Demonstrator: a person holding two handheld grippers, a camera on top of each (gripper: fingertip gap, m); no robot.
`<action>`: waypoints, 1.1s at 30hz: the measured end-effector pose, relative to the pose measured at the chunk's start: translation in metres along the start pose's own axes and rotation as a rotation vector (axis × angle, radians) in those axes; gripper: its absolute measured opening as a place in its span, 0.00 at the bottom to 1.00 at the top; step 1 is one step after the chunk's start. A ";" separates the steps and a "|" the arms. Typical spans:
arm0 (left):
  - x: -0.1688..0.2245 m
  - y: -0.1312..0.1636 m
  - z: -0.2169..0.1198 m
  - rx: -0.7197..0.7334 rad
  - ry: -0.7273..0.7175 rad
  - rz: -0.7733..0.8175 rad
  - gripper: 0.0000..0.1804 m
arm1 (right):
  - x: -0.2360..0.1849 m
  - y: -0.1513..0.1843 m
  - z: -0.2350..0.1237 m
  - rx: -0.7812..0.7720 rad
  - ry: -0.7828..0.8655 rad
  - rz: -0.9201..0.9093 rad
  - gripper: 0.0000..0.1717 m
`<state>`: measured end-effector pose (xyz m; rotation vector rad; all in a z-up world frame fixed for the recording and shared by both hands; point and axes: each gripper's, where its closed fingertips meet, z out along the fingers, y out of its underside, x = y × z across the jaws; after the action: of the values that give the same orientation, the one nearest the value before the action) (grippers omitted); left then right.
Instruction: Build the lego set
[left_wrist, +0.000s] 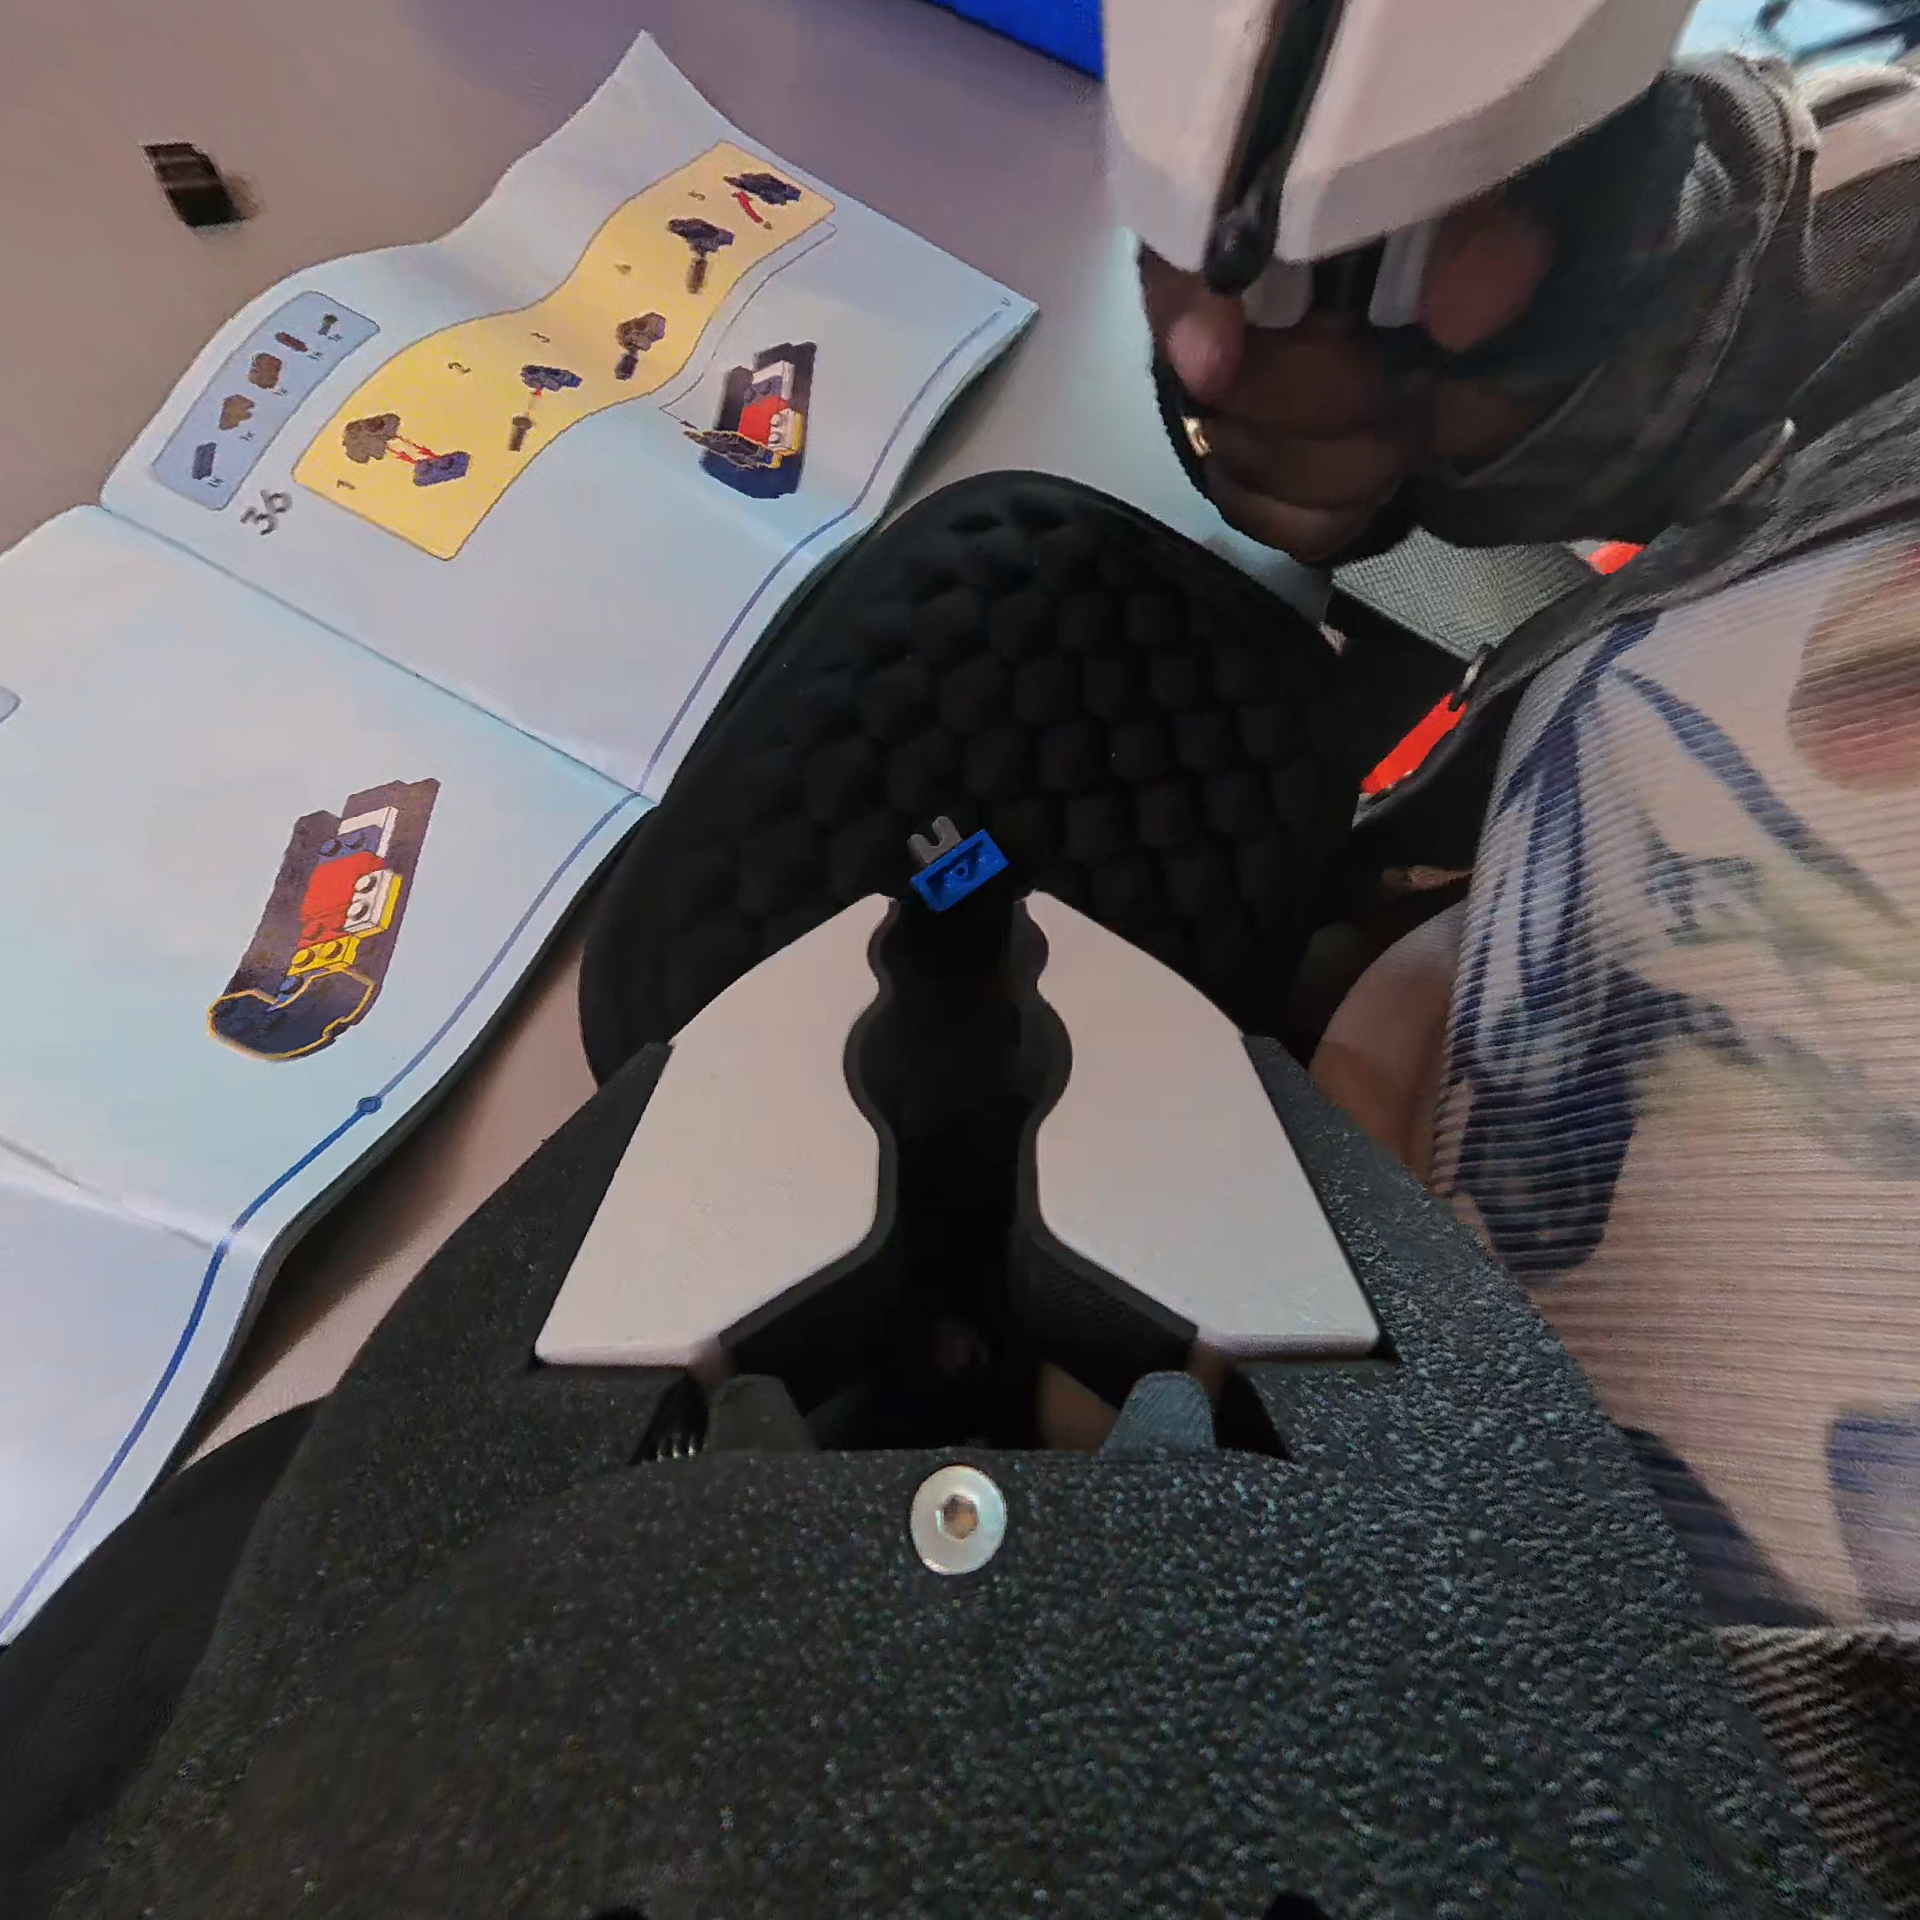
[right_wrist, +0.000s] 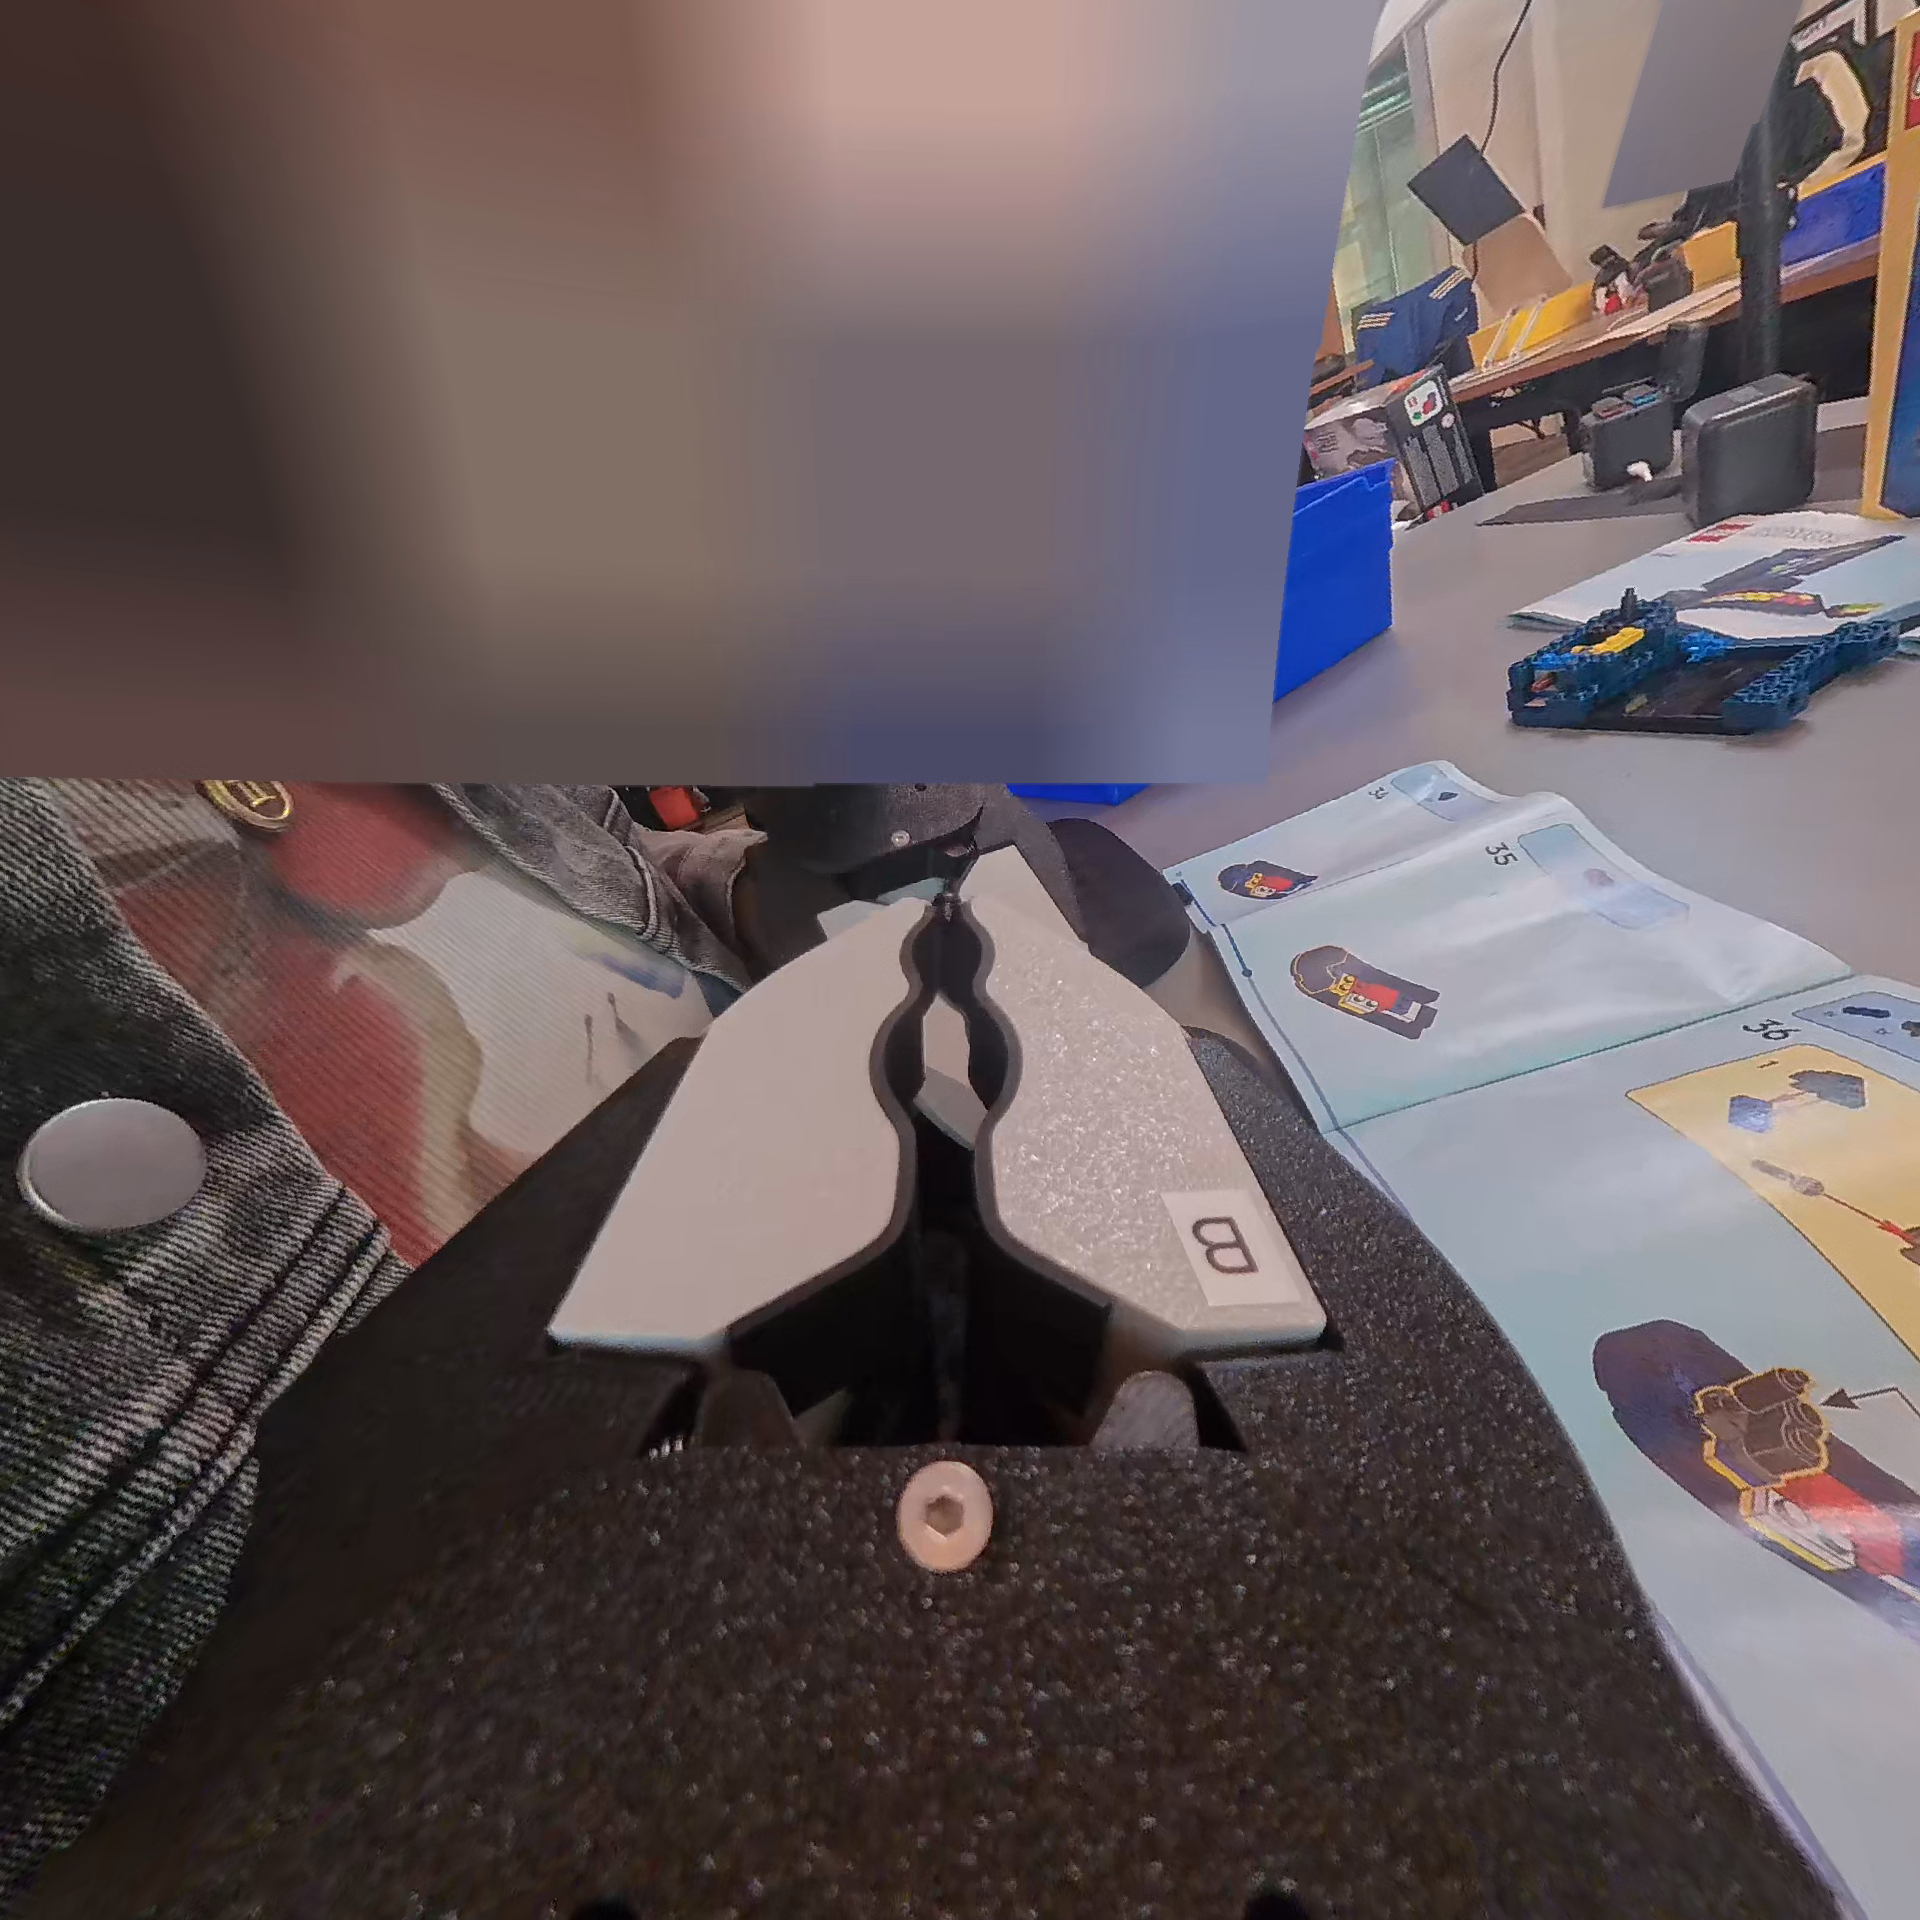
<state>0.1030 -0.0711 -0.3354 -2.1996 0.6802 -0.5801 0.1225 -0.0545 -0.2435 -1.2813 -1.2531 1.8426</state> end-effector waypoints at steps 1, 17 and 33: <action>-0.001 -0.001 -0.001 0.010 -0.007 -0.029 0.12 | 0.000 0.000 0.000 -0.002 0.004 -0.002 0.02; -0.001 -0.004 0.002 0.188 -0.306 -0.186 0.16 | -0.002 0.001 -0.011 0.007 -0.014 0.008 0.02; -0.001 -0.009 0.000 0.295 -0.478 -0.310 0.17 | -0.012 -0.006 -0.030 0.054 -0.125 0.033 0.02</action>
<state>0.1051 -0.0656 -0.3288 -2.0595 0.0012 -0.2616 0.1546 -0.0508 -0.2364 -1.1804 -1.2447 1.9925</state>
